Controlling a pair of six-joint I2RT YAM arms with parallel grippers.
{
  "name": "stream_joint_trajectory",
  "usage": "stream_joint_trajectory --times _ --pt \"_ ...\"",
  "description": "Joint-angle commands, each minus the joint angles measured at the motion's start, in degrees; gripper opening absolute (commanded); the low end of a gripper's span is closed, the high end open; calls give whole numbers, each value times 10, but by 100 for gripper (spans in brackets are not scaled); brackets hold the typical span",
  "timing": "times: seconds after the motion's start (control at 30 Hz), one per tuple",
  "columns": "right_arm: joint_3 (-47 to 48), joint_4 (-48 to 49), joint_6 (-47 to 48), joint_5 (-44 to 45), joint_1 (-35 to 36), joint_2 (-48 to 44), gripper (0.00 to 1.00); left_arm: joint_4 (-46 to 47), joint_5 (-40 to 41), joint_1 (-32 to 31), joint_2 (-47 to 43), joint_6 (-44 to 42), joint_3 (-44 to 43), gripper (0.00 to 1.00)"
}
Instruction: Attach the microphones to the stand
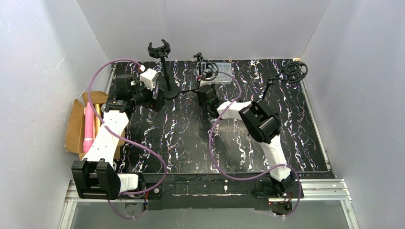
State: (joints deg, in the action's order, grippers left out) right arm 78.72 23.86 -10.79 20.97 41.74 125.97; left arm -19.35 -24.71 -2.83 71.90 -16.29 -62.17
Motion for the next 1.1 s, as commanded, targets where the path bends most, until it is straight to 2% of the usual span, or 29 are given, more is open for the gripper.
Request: stream_joint_trajectory --times 0.0,0.23,0.43,0.47,0.57,0.63,0.73,0.9,1.07 --pt "94 -69 3 69 23 60 1 0 3 2 -26 -15 10 98" --pt "167 -128 -11 147 34 103 3 1 11 2 -39 -24 19 98" --pt "154 -151 -15 177 33 91 9 -5 18 3 -54 -33 28 98" --pt "151 -155 -17 173 32 88 15 -7 18 4 -57 -33 28 98" --pt "158 -189 -17 156 31 87 50 -19 15 5 -64 -30 27 98" --pt "144 -199 -21 147 31 72 66 -27 11 4 -72 -30 25 98" --pt "87 -190 -24 143 30 28 77 -50 5 5 -76 -31 16 98" --pt "2 -216 -41 134 31 -77 79 -119 3 4 -70 -36 -13 98" --pt "-89 -328 -111 134 31 -215 74 -152 -5 4 -90 -44 -9 98"
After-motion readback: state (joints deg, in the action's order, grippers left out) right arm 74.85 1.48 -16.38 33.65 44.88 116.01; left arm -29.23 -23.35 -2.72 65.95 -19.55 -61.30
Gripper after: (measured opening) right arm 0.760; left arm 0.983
